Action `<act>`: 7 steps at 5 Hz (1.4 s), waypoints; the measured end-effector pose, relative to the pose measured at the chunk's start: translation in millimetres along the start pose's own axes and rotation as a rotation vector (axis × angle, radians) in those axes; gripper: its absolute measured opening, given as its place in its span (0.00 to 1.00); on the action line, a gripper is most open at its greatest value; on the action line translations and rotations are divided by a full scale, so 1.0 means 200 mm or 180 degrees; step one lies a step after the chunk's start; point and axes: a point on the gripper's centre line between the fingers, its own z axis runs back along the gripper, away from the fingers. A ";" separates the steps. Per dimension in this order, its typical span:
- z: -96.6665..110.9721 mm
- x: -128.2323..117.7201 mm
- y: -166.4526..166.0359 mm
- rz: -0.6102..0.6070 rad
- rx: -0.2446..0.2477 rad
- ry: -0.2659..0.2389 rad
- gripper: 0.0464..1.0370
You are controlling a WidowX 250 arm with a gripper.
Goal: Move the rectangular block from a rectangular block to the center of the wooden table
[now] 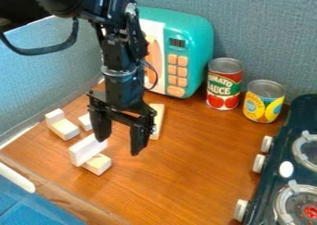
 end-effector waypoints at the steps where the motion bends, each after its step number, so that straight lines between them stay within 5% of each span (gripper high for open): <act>1: -0.04 -0.01 0.00 -0.0007 -0.0005 0.0083 0.96; 3: 0.02 0.05 0.15 0.0085 0.0038 -0.0022 0.96; 7: -0.30 0.07 0.35 0.0157 -0.0230 0.0442 0.91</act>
